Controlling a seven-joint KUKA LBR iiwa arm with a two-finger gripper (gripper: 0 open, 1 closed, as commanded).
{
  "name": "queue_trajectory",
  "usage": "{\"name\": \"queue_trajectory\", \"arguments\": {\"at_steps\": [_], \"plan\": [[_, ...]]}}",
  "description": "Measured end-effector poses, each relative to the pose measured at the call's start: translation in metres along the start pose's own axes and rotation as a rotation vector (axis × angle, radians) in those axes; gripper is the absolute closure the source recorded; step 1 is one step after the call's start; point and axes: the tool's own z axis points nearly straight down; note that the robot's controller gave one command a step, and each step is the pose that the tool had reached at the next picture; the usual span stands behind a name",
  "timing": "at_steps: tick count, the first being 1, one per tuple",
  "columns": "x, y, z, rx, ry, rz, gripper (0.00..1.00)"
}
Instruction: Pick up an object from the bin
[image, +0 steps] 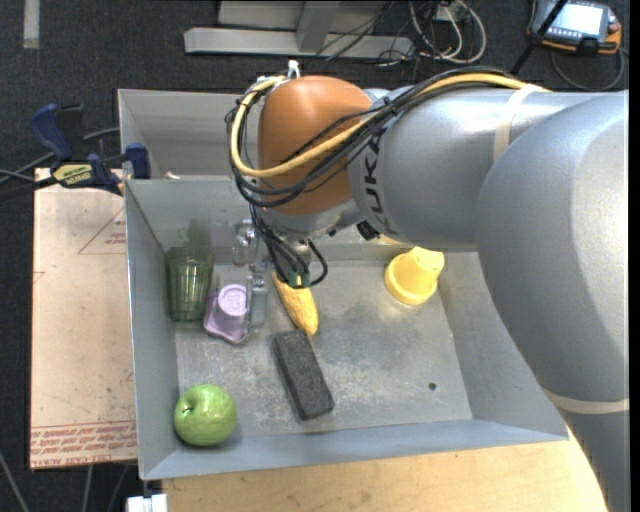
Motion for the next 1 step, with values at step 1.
{"name": "queue_trajectory", "arguments": {"at_steps": [1], "plan": [[-0.0014, -0.0009, -0.0052, -0.001, -0.006, 0.003, 0.00]]}}
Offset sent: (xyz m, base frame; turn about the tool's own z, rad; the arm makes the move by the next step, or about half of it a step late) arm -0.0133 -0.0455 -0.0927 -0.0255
